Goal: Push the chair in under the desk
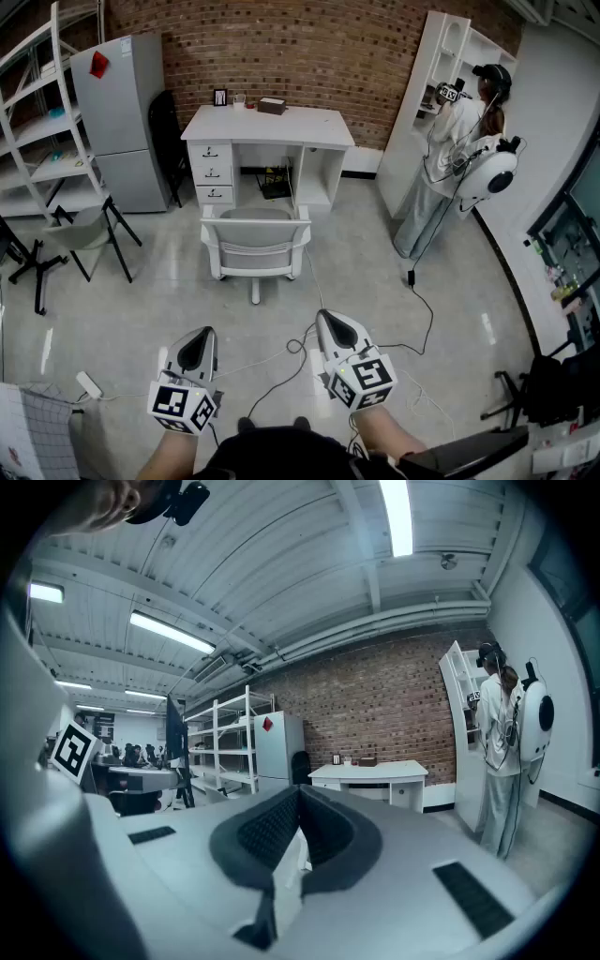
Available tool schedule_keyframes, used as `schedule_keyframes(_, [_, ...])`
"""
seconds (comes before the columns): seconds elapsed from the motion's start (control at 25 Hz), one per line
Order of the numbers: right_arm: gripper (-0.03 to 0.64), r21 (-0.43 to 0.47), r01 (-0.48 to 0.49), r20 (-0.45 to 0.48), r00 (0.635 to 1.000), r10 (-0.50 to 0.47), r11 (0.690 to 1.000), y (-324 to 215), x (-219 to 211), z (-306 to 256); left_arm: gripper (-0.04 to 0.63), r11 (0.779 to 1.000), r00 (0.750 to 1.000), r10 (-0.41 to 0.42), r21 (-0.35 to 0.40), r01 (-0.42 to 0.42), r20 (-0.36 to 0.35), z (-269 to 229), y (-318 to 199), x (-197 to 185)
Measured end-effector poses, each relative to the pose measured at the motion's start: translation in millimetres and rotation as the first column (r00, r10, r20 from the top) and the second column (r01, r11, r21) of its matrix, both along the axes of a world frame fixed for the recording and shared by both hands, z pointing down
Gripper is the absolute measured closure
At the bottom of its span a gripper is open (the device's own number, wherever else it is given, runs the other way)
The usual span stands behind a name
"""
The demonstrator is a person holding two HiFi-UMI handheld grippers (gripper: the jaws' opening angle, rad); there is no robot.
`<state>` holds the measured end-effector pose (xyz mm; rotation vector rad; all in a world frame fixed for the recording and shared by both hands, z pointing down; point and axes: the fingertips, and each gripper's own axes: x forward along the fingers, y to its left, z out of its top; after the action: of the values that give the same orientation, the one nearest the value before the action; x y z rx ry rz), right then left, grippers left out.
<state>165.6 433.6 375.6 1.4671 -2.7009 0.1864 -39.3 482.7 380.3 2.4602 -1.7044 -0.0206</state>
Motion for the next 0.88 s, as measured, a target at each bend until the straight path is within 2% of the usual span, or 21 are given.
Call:
schedule_keyframes(0.36, [0.609, 0.002, -0.002, -0.008, 1.000, 0.002, 1.000, -0.2, -16.8, -2.8, 0.589, 1.000, 0.999, -0.006, -0.001, 0.006, 0.034, 1.1, -3.9, -12.4])
schedule_keyframes(0.64, [0.609, 0.003, 0.005, 0.026, 1.000, -0.005, 1.000, 3.6, -30.6, -8.8, 0.589, 1.000, 1.000, 0.006, 0.003, -0.006, 0.023, 0.7, -0.9, -23.0])
schedule_keyframes(0.88, [0.609, -0.003, -0.004, 0.011, 1.000, 0.004, 1.000, 8.7, -53.0, -1.3, 0.589, 1.000, 0.999, 0.031, 0.002, -0.031, 0.023, 10.6, 5.5, -39.8])
